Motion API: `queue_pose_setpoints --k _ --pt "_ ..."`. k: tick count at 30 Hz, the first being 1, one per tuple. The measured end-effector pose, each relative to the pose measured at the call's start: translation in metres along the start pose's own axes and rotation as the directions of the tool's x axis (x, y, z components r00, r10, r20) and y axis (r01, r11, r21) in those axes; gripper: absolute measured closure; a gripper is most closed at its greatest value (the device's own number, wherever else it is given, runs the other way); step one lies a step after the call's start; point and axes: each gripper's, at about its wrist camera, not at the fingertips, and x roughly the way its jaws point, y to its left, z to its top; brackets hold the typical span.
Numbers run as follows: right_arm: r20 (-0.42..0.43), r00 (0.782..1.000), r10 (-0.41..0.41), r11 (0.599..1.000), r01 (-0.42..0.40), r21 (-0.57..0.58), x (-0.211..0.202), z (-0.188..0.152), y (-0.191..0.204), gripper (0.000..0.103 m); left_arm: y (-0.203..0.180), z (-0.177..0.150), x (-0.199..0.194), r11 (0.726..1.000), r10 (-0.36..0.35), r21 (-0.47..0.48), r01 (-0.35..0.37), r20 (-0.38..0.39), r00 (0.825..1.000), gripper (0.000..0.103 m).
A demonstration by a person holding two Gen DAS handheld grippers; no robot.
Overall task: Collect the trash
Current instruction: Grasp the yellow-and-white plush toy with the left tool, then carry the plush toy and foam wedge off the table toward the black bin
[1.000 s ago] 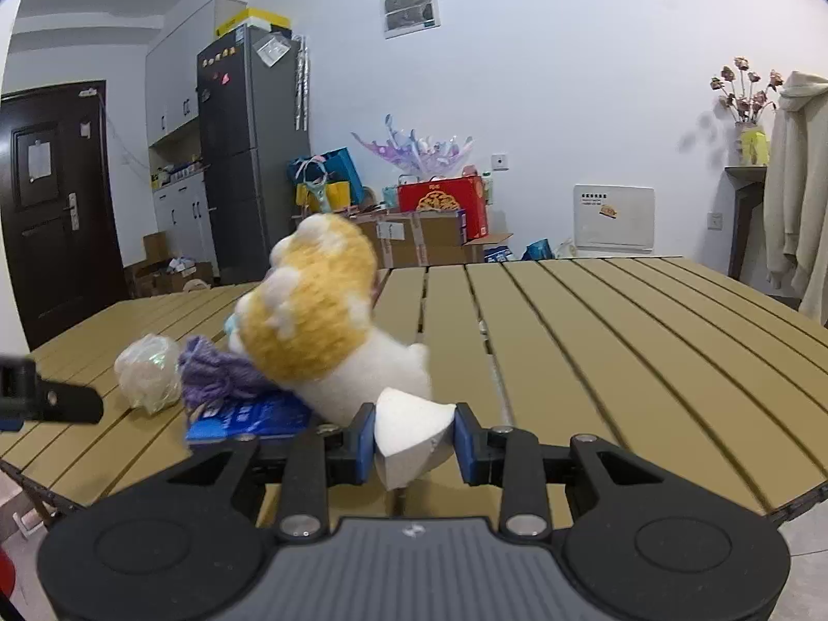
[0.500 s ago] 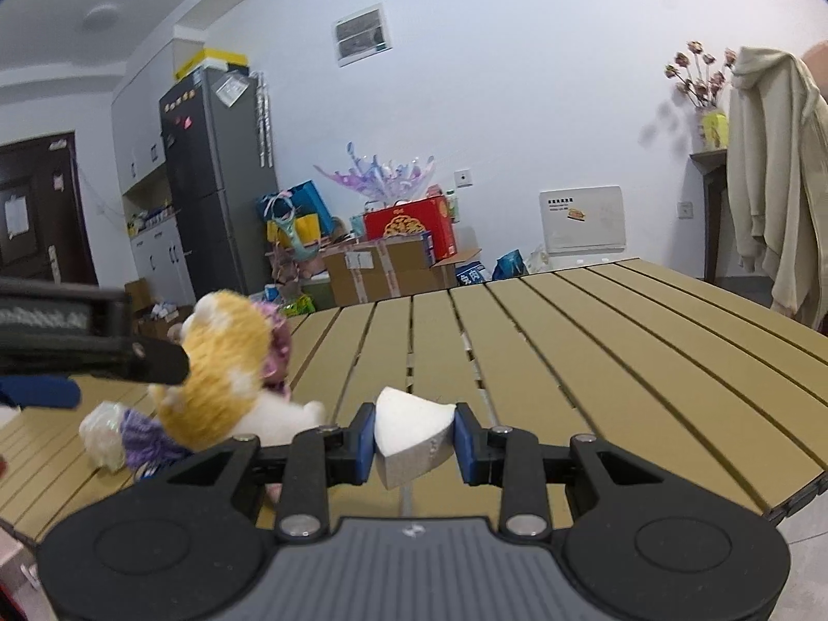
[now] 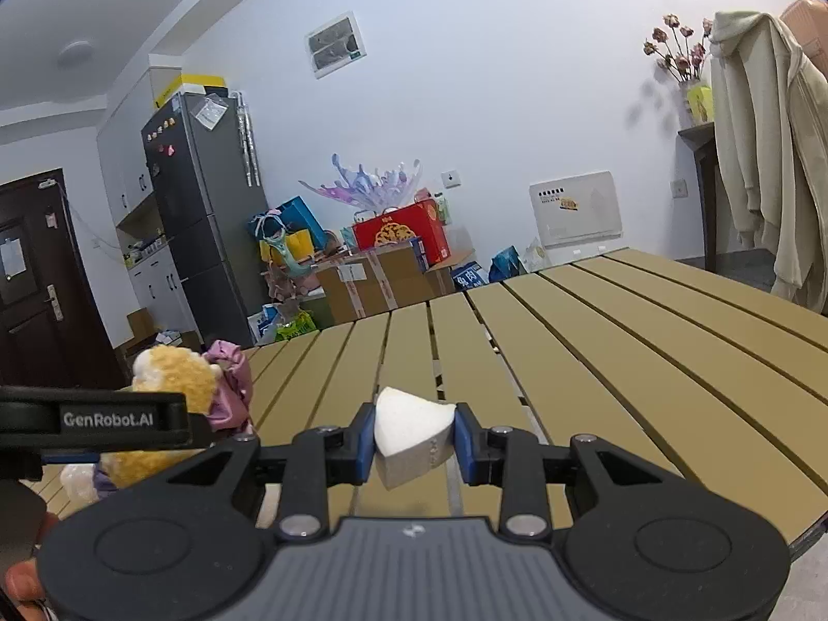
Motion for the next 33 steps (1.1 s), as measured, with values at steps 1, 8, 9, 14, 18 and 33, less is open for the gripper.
queue_pose_setpoints --k 1,8,9,14,18,33 --pt "-0.003 1.0 0.0 1.0 0.0 0.005 0.003 0.0 -0.002 0.073 -0.001 -0.001 0.001 1.0 0.009 0.004 -0.009 -0.001 1.0 0.0" --pt "-0.017 1.0 0.003 1.0 -0.003 0.005 0.01 -0.004 0.004 0.073 -0.003 -0.004 0.01 0.998 0.052 0.017 -0.052 0.002 0.999 0.002" --pt "-0.018 1.0 0.003 1.0 -0.003 0.005 0.01 -0.004 0.004 0.073 -0.004 -0.005 0.01 0.998 0.054 0.027 -0.054 0.009 0.998 0.007" --pt "-0.021 1.0 0.014 1.0 -0.013 0.011 0.011 -0.004 0.005 0.073 -0.005 -0.009 0.001 0.999 0.004 0.048 -0.006 0.028 1.0 0.038" --pt "-0.018 1.0 0.025 1.0 -0.025 0.006 0.009 -0.006 0.008 0.073 0.001 -0.01 -0.003 0.999 -0.003 0.038 0.001 0.035 0.999 0.041" --pt "-0.017 0.996 0.083 0.996 -0.084 -0.038 -0.006 -0.003 0.028 0.073 0.014 -0.006 -0.052 0.999 -0.006 0.053 0.0 0.126 0.992 0.041"
